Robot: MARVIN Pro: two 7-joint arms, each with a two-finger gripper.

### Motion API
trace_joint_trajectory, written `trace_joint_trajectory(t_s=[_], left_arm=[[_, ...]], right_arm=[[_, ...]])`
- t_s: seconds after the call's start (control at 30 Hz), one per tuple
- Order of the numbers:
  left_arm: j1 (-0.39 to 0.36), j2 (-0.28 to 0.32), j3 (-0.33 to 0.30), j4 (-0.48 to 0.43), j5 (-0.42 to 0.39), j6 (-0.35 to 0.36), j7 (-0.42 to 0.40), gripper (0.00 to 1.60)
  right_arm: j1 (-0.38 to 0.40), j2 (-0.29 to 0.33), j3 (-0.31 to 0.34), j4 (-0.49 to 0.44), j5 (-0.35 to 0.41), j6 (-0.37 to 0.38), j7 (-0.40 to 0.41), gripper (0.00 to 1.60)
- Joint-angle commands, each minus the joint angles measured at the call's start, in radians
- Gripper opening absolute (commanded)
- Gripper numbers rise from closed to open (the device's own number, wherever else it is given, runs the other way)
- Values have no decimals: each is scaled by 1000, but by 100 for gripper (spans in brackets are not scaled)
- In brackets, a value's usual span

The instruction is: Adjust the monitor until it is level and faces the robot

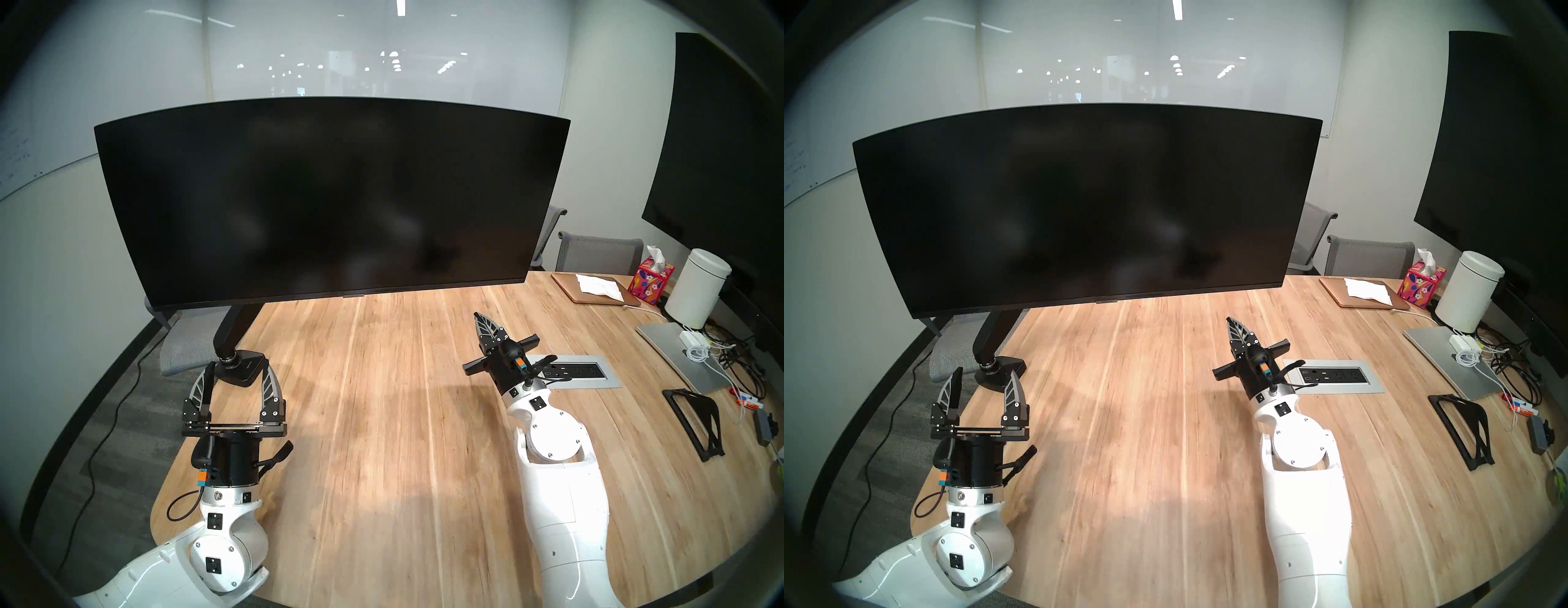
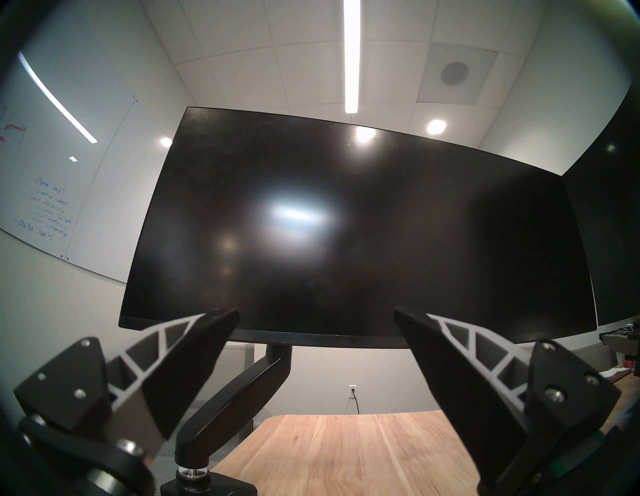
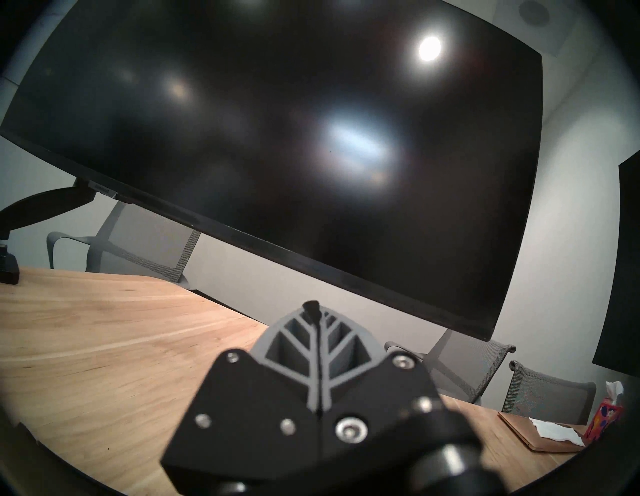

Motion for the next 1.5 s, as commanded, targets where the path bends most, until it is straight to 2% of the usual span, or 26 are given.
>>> trace_joint_trajectory(t_s=[0.0, 0.57, 1.1, 1.3, 1.47], left_arm=[[0, -1, -2, -14, 2, -2, 2, 160], [1, -1, -2, -14, 2, -2, 2, 160], [1, -1, -2, -14, 2, -2, 2, 160], [1, -1, -2, -14, 2, -2, 2, 160], [1, -1, -2, -14, 2, -2, 2, 160]], right_arm=[[-56, 3, 6, -83, 47, -17, 30, 0], [-168, 22, 14, -172, 106, -56, 122, 0], [-194, 18, 21, -147, 118, -154, 126, 0], [-198, 21, 18, -146, 130, -168, 133, 0], [-198, 27, 11, -154, 165, -141, 157, 0]])
